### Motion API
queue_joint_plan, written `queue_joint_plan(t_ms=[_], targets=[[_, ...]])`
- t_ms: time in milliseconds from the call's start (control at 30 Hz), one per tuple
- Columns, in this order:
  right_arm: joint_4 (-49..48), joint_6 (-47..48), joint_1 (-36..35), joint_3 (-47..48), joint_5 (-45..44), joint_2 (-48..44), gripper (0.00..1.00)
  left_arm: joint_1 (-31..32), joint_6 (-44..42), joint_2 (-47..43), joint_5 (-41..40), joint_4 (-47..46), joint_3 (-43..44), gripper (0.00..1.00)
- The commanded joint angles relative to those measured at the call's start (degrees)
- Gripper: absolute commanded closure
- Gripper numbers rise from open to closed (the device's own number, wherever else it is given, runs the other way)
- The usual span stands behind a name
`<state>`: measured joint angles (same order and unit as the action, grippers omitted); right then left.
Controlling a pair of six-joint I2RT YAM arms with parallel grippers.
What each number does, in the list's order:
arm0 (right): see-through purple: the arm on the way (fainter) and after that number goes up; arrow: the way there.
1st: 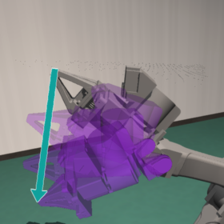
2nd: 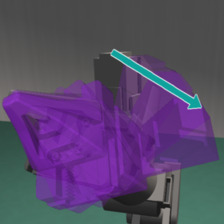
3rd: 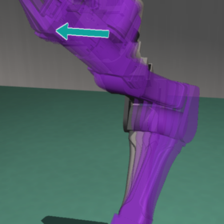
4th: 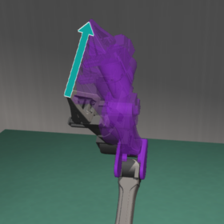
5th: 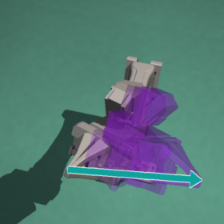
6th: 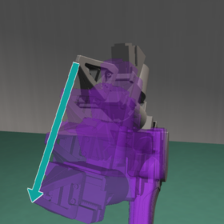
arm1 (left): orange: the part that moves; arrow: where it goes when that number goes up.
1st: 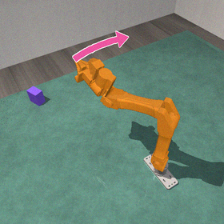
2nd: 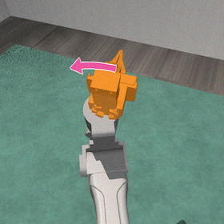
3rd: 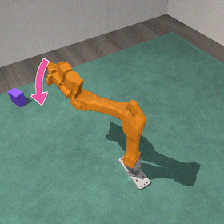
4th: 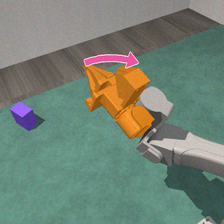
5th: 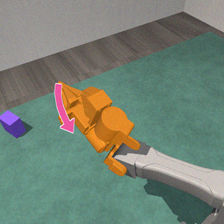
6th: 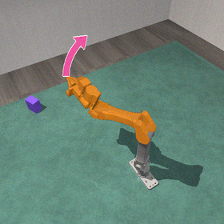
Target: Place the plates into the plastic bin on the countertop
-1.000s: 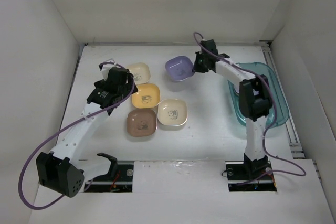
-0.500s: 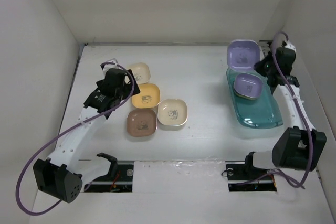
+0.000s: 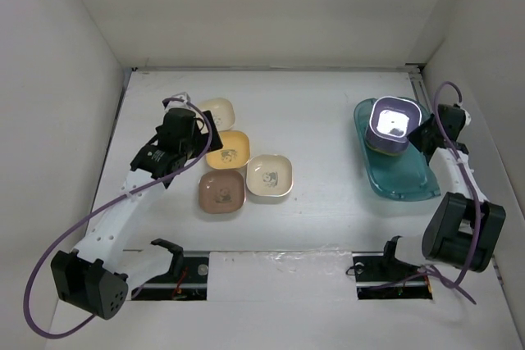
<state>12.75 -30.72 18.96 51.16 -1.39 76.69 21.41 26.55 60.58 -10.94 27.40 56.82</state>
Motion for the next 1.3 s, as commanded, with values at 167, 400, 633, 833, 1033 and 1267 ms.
queue_joint_plan(t_ms=[167,400,633,833,1033,1267], targets=[[-2.65,-1.01,0.9,3.16,-1.61,3.47,0.75,0.12,-0.97,-1.07,1.36,-1.56,-0.22,0.0],[-4.32,4.33,-10.32,4.12,-8.09,-10.38,0.0,0.12,-0.97,-1.07,0.84,-2.09,-0.22,0.0],[1.91,12.88,-38.01,10.71,-9.59,-8.07,0.0,0.12,3.76,-1.6,-7.94,0.98,0.31,0.0],[4.03,5.6,-54.52,9.94,-15.04,1.79,0.06,0.12,10.97,-2.21,-22.01,6.78,3.03,0.0],[0.16,-0.3,-62.98,8.26,-15.56,11.45,0.08,0.12,11.16,-6.0,-21.84,5.82,1.72,0.0],[-0.1,-3.38,-64.14,8.62,-16.28,19.9,0.13,0.12,11.16,-4.86,-21.84,6.35,2.24,0.0]])
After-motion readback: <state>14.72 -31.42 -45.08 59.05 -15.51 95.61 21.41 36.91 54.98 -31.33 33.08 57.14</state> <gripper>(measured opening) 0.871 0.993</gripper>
